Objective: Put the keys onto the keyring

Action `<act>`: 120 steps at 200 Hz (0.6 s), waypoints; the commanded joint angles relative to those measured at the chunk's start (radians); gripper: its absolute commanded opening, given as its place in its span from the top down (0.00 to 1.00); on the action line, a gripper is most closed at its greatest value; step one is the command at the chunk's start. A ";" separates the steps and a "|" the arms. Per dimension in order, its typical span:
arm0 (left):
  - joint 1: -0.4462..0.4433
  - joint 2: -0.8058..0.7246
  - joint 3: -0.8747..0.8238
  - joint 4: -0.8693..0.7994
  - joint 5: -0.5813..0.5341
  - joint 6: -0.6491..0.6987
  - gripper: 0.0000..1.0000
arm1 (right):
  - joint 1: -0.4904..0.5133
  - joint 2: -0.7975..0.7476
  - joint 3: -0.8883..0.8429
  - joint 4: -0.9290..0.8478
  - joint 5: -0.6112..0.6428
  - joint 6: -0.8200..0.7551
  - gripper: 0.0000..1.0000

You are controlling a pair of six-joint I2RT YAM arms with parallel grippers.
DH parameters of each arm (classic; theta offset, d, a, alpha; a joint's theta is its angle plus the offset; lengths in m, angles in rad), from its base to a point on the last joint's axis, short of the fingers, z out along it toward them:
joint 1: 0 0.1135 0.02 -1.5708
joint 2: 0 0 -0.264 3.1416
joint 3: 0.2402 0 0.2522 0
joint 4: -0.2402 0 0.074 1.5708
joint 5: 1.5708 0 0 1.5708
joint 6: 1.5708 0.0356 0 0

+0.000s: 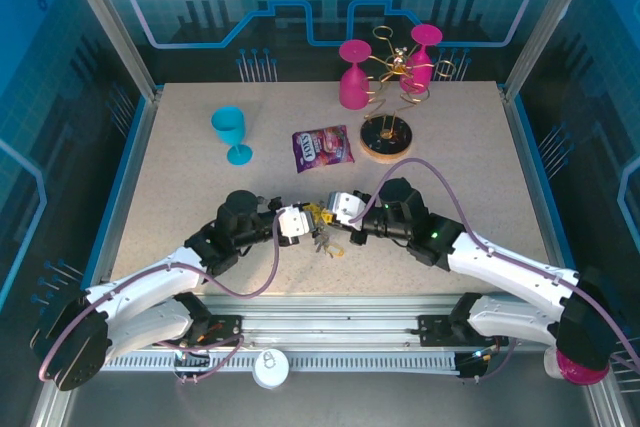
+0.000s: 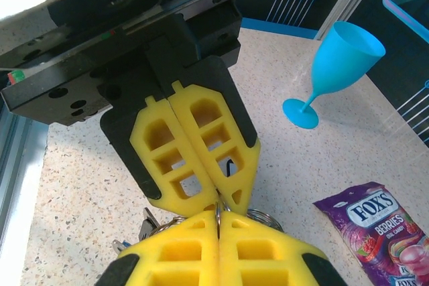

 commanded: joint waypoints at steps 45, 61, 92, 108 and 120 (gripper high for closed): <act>0.001 0.002 0.049 0.027 0.049 -0.024 1.00 | 0.016 0.021 0.037 0.025 0.037 0.010 1.00; 0.001 0.002 0.050 0.027 0.053 -0.027 1.00 | 0.017 0.028 0.042 0.024 0.046 0.010 1.00; 0.004 0.002 0.051 0.027 0.061 -0.031 1.00 | 0.020 0.037 0.045 0.019 0.056 0.009 1.00; 0.004 0.002 0.052 0.026 0.065 -0.034 1.00 | 0.019 0.038 0.045 0.007 0.050 0.004 1.00; 0.007 0.002 0.052 0.026 0.072 -0.039 1.00 | 0.019 0.034 0.045 -0.011 0.042 -0.006 1.00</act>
